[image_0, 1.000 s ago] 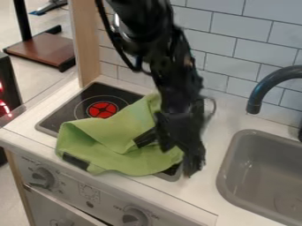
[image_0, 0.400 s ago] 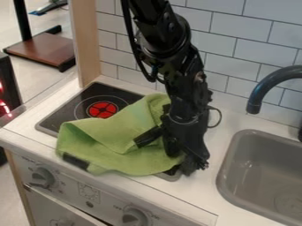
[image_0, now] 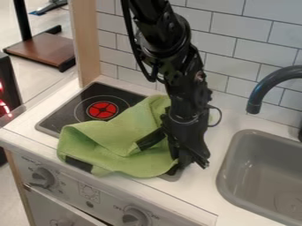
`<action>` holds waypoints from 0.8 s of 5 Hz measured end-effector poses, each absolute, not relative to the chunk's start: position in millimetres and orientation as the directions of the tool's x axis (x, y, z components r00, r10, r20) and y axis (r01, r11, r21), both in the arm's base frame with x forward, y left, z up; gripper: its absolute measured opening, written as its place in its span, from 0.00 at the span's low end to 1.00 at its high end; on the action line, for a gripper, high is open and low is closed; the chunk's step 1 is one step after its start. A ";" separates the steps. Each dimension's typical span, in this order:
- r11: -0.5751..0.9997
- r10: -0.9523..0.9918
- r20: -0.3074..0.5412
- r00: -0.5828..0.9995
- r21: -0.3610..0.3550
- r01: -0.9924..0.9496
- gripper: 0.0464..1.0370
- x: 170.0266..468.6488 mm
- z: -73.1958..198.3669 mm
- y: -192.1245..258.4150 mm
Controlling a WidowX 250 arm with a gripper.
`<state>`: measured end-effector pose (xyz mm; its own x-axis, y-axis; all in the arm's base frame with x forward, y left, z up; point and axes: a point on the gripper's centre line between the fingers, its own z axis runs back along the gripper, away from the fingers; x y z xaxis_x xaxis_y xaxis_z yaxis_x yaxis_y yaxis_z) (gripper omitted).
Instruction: Fold the cloth from right to left
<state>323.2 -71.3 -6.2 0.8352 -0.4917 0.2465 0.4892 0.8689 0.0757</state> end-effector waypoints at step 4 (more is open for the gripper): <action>0.851 -0.484 0.289 0.826 -0.062 0.521 0.00 327.2 53.6 -63.6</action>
